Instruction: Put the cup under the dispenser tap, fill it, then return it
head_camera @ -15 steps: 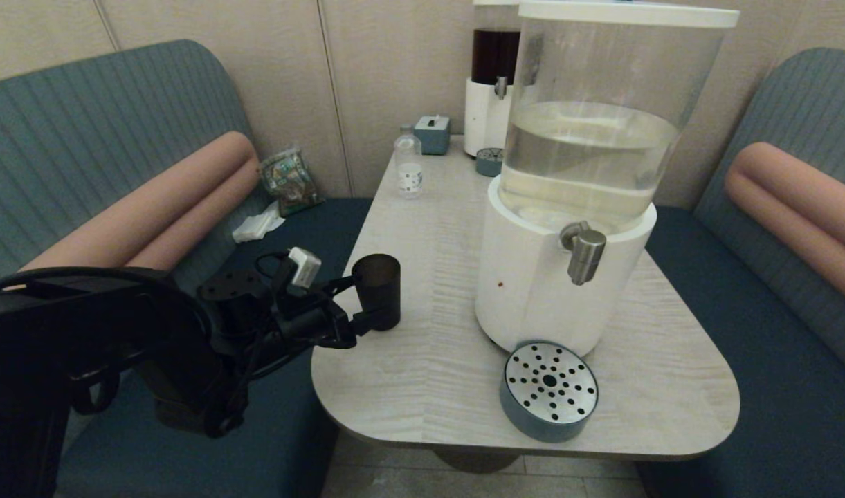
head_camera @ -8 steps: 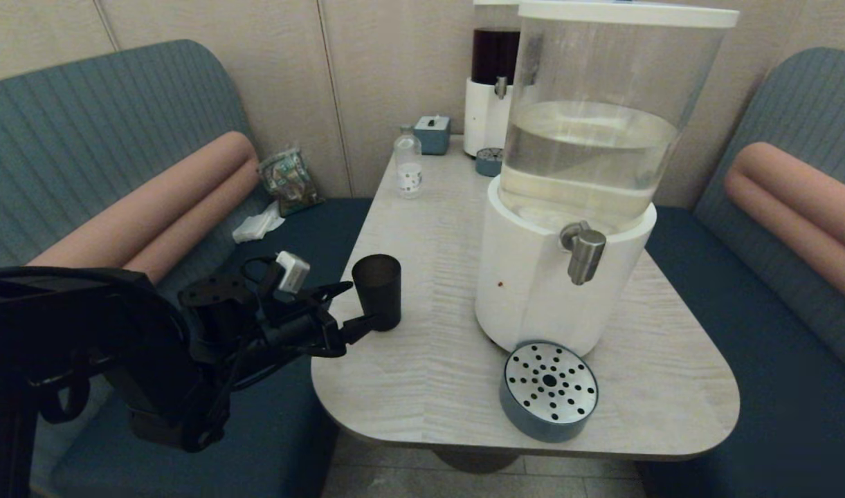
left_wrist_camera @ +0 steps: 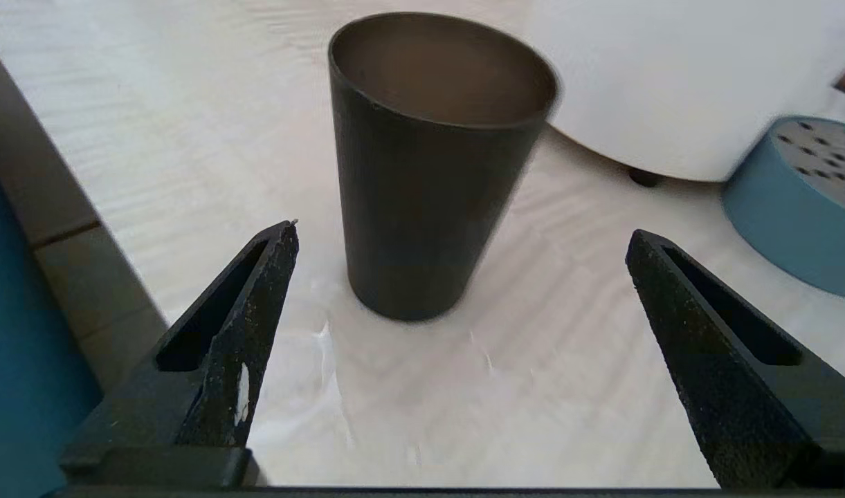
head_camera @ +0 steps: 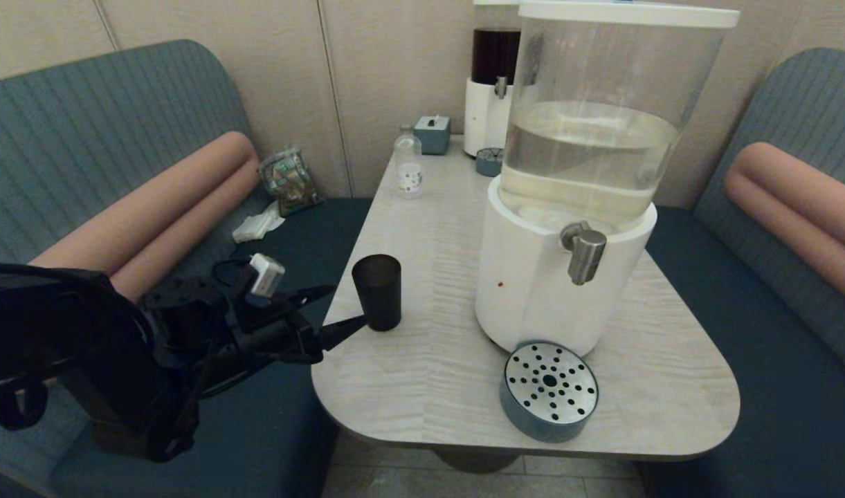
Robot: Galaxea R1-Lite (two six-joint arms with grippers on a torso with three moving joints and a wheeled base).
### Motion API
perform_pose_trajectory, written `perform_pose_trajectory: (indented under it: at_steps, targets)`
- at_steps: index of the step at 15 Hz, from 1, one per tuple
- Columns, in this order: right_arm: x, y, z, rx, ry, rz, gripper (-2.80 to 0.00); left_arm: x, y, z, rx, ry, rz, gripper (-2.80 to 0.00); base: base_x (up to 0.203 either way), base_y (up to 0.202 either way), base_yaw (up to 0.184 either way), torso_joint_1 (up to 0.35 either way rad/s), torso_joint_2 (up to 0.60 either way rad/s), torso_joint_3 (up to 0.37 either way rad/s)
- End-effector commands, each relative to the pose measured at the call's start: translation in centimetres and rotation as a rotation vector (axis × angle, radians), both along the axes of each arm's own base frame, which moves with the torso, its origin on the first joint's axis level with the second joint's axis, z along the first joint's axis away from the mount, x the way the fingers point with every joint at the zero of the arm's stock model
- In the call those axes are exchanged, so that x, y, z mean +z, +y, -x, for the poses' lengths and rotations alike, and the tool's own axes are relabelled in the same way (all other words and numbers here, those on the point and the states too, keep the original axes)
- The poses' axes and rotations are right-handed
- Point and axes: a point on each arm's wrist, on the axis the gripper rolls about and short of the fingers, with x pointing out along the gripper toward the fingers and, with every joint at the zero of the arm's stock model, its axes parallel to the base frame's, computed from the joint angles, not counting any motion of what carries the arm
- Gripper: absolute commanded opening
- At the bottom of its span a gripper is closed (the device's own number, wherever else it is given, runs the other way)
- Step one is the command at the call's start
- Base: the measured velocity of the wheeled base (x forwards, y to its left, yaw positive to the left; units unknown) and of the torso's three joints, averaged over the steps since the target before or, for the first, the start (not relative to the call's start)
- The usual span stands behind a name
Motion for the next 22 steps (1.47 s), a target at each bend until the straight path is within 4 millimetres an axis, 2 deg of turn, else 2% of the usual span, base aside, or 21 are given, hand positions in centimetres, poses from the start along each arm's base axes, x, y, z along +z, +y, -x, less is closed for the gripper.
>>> perform_pose_trajectory:
  at_steps: [1,4,5,10,13,14,18,22]
  targets:
    - [0.0,0.0,0.0,0.001,0.002,0.001,-2.8,1.2,0.3,1.4,-0.015,-0.019,0.001,0.0,0.0,0.0,0.0,0.0,0.0,0.0]
    - [0.0,0.0,0.0,0.0,0.002,0.001,-2.8,2.6,0.6,4.6,-0.032,-0.02,-0.003,0.0,0.0,0.0,0.0,0.0,0.0,0.0]
    - [0.0,0.0,0.0,0.0,0.003,0.001,-2.8,3.3,0.7,5.8,-0.041,-0.028,-0.003,-2.8,0.0,0.0,0.0,0.0,0.0,0.0]
    - [0.0,0.0,0.0,0.001,0.002,0.001,-2.8,6.5,1.3,11.0,-0.013,-0.106,0.016,-2.8,0.0,0.0,0.0,0.0,0.0,0.0]
    - [0.0,0.0,0.0,0.001,0.002,0.001,-2.8,10.7,2.2,15.7,0.133,-0.276,0.093,-2.8,0.0,0.0,0.0,0.0,0.0,0.0]
    - [0.0,0.0,0.0,0.0,0.002,0.001,-2.8,11.6,2.4,17.1,0.18,-0.316,0.123,-2.8,0.0,0.0,0.0,0.0,0.0,0.0]
    - [0.0,0.0,0.0,0.0,0.002,0.001,-2.8,13.1,3.7,23.0,0.391,-0.422,0.252,-2.8,0.0,0.0,0.0,0.0,0.0,0.0]
    - [0.0,0.0,0.0,0.0,0.002,0.001,-2.8,12.6,4.2,28.6,0.452,-0.505,0.329,-2.8,0.0,0.0,0.0,0.0,0.0,0.0]
